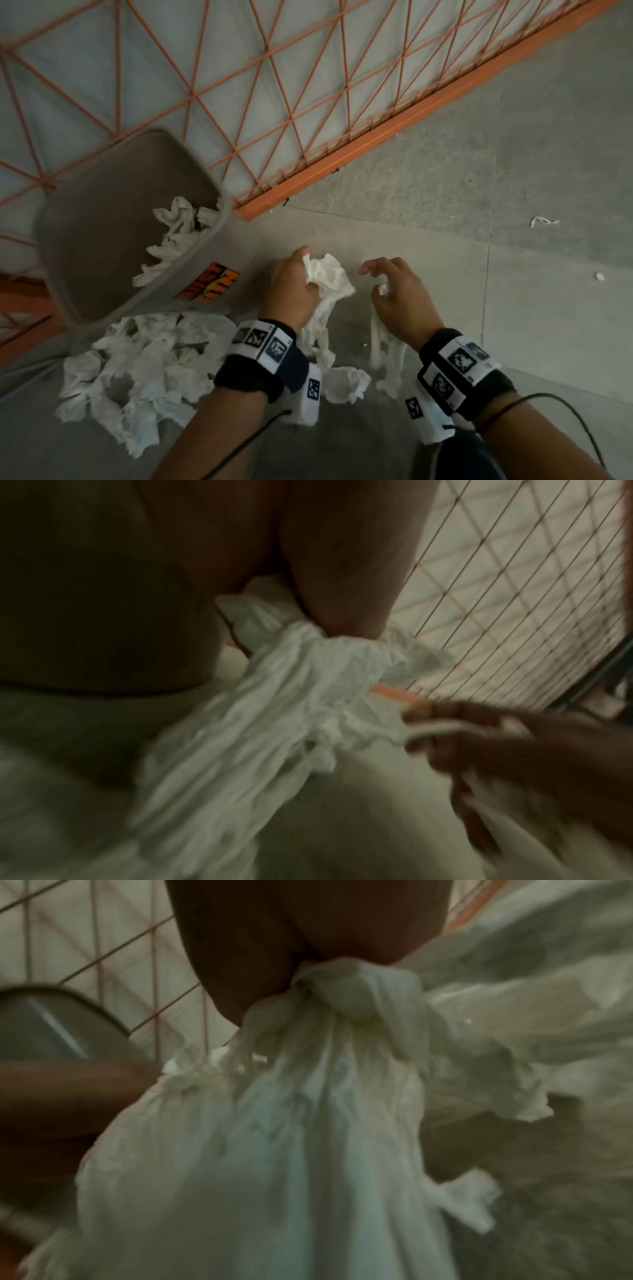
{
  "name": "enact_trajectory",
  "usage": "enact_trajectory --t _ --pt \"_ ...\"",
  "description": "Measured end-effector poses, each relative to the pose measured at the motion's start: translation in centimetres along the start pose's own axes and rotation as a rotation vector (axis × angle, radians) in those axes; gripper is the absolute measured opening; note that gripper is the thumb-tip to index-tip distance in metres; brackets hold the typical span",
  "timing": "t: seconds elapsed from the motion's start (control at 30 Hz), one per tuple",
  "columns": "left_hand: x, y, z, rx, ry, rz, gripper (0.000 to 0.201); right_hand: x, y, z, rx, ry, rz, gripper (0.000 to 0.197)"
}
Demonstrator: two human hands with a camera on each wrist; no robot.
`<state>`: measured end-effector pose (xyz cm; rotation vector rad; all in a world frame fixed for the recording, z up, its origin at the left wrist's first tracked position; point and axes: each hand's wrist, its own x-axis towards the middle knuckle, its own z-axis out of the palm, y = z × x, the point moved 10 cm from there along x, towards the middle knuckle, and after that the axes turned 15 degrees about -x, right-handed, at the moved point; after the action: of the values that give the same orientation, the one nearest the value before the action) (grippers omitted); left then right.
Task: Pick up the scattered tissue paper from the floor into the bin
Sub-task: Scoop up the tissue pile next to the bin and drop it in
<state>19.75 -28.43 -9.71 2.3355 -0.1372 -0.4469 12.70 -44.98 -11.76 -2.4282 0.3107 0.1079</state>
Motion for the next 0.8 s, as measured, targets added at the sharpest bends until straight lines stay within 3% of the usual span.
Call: enact_trajectory --t 0.1,0.23,0.33,0.43,0.53,0.63,0.73,0.8 --pt "-1.6 -3.6 4.3 0.014 -0.159 -0.083 0.061 1.0 -3.0 4.8 -0.203 -0.228 -0.141 0.053" --pt "-2.7 -5.7 6.1 0.093 -0.194 -0.066 0.036 1.3 -4.5 8.8 -0.418 -0.42 -0.247 0.057" --pt "-3.0 -4.6 3.5 -0.031 -0.087 -0.008 0.006 1.5 -4.6 8.3 -0.3 -0.385 -0.189 0.039" --pt "-4.1 -2.8 -0.9 -0.172 0.052 0.069 0.027 1.3 -4.8 6.5 -0.176 -0.295 -0.145 0.022" --pt "-5.7 -2.8 -5.1 -0.387 0.203 0.095 0.018 0.1 -4.8 4.9 -0.018 -0.27 -0.094 0.031" --pt "-7.2 -3.3 -7.7 -0.441 0.307 0.099 0.016 -2.2 -5.9 4.8 -0.03 -0.314 -0.165 0.028" --pt "-7.2 -5.4 -7.0 -0.366 0.298 0.045 0.028 -6.0 -5.8 8.3 -0.255 -0.527 -0.215 0.067" --pt "-6.9 -7.3 -5.1 -0.336 0.216 -0.023 0.04 -8.0 -5.1 10.9 -0.415 -0.606 -0.242 0.081"
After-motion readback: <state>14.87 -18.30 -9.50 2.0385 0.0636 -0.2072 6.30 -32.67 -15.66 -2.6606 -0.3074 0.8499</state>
